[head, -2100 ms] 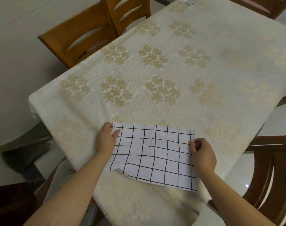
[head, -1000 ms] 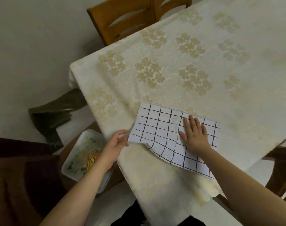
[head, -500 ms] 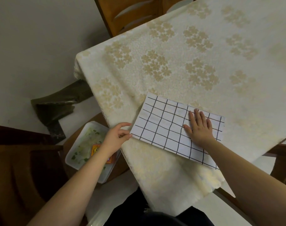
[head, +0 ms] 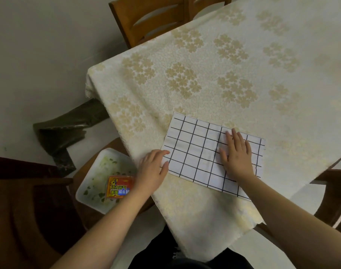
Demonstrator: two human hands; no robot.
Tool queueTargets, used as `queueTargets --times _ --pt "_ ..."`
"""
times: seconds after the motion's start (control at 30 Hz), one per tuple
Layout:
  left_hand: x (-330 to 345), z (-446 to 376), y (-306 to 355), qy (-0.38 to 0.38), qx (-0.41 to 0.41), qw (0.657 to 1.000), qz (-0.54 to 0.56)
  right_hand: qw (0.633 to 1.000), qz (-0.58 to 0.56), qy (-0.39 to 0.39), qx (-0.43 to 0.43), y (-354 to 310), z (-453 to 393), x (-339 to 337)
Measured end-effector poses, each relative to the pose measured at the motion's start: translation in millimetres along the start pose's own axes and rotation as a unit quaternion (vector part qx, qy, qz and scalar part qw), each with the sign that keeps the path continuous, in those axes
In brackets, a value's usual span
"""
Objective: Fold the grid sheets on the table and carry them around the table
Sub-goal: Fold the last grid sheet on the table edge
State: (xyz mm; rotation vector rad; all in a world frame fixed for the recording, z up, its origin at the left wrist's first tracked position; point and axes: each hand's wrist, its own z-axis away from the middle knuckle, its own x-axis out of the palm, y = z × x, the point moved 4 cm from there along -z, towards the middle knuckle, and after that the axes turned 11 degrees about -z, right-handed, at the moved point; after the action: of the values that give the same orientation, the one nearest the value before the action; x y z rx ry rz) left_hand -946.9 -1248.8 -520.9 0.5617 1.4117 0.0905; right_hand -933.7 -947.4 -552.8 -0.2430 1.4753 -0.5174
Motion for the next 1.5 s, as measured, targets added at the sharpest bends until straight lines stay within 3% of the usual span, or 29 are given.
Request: queueTargets --times 0.13,0.27,0.7,0.87,1.03,1.2,1.37,1.5 --pt "43.3 -2.6 23.6 -0.076 0.104 0.980 -0.154 0.999 0.008 -0.001 -0.049 -28.9 25.9 13.0" --pt "66.4 -4.9 22.0 -0.090 0.100 0.965 -0.227 0.995 0.016 -0.041 -0.087 -53.6 50.2 36.3" --pt "66.9 -5.3 18.3 -0.088 0.062 0.958 -0.265 0.998 0.029 -0.057 0.030 3.3 49.2 27.0" --pt "68.0 -5.3 18.1 -0.084 0.063 0.958 -0.267 0.997 0.035 -0.055 0.029 21.4 49.6 17.7" --pt "68.0 -5.9 18.6 -0.086 0.064 0.956 -0.275 0.998 0.029 -0.056 0.027 22.1 49.3 16.5" --pt "68.2 -5.2 19.1 -0.093 0.061 0.954 -0.279 0.999 0.015 -0.001 0.041 18.0 61.3 2.3" --pt "68.6 -5.5 19.1 -0.103 0.056 0.955 -0.274 0.999 0.003 -0.032 -0.006 -15.8 91.6 20.5" --pt "65.8 -4.9 20.1 -0.109 0.060 0.955 -0.270 0.998 -0.007 -0.052 0.039 -17.9 103.4 40.0"
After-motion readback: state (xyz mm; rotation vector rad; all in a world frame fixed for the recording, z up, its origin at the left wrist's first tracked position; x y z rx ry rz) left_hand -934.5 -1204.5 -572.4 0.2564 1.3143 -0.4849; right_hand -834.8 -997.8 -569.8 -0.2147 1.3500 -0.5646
